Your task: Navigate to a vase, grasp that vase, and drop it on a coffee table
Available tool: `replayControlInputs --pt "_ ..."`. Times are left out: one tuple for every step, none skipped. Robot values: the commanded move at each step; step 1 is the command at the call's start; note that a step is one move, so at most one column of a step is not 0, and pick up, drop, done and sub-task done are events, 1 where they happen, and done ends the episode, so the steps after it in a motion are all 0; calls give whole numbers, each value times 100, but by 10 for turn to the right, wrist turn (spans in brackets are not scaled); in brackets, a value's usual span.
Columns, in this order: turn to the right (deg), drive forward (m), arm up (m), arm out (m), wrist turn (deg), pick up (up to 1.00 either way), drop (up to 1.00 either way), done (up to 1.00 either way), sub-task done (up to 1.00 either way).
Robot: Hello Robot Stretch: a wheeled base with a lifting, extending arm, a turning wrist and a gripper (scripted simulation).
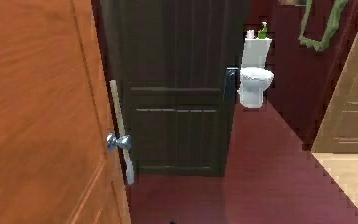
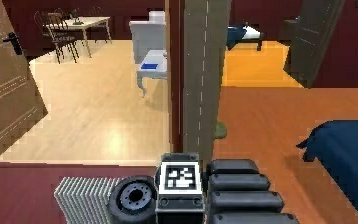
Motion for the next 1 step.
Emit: replayControlInputs --pt "210 0 0 0 0 0 0 0 0"
